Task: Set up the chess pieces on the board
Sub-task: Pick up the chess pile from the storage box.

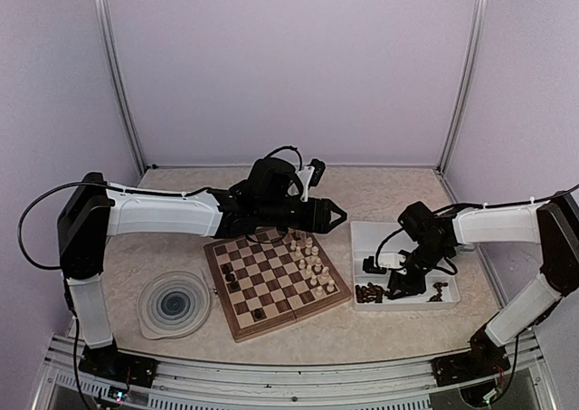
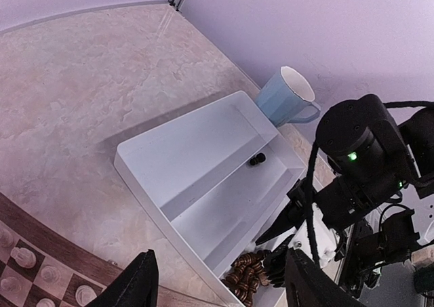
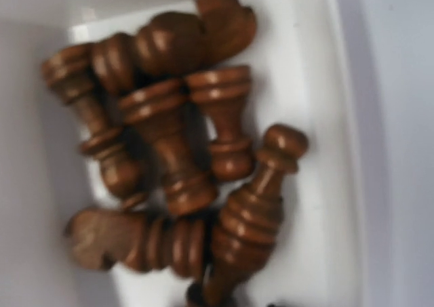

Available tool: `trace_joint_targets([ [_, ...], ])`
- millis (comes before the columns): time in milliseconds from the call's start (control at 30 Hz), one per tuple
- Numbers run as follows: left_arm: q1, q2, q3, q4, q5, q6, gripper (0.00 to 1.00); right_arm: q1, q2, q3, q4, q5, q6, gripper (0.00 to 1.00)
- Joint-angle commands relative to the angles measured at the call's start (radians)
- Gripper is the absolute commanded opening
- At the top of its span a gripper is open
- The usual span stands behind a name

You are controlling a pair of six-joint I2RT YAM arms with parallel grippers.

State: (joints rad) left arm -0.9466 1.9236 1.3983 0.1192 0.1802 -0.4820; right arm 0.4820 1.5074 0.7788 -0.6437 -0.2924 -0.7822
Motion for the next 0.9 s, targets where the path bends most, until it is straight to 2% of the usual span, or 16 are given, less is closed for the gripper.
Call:
trace_joint_targets([
  [0,-0.012,-0.013,-0.020,0.021,0.009,0.005,0.64,0.010,0.085,0.000,0.039,0.008,0.046,0.32],
  [67,-0.012,-0.022,-0.034,0.023,0.005,0.005,0.64,0.010,0.102,-0.010,0.059,0.013,0.055,0.29],
  [200,-0.012,-0.032,-0.052,0.028,-0.001,0.001,0.64,0.010,0.103,-0.012,0.058,0.013,0.065,0.11],
  [367,-0.014,-0.021,-0.055,0.042,0.016,-0.007,0.63,0.010,0.017,-0.011,0.029,0.005,0.076,0.02],
  [567,-0.014,0.028,-0.038,0.095,0.092,-0.042,0.59,0.001,-0.131,-0.020,0.032,-0.048,0.100,0.00],
  [867,-0.040,0.178,0.068,0.163,0.264,-0.125,0.61,-0.023,-0.283,-0.028,0.062,-0.088,0.115,0.00],
])
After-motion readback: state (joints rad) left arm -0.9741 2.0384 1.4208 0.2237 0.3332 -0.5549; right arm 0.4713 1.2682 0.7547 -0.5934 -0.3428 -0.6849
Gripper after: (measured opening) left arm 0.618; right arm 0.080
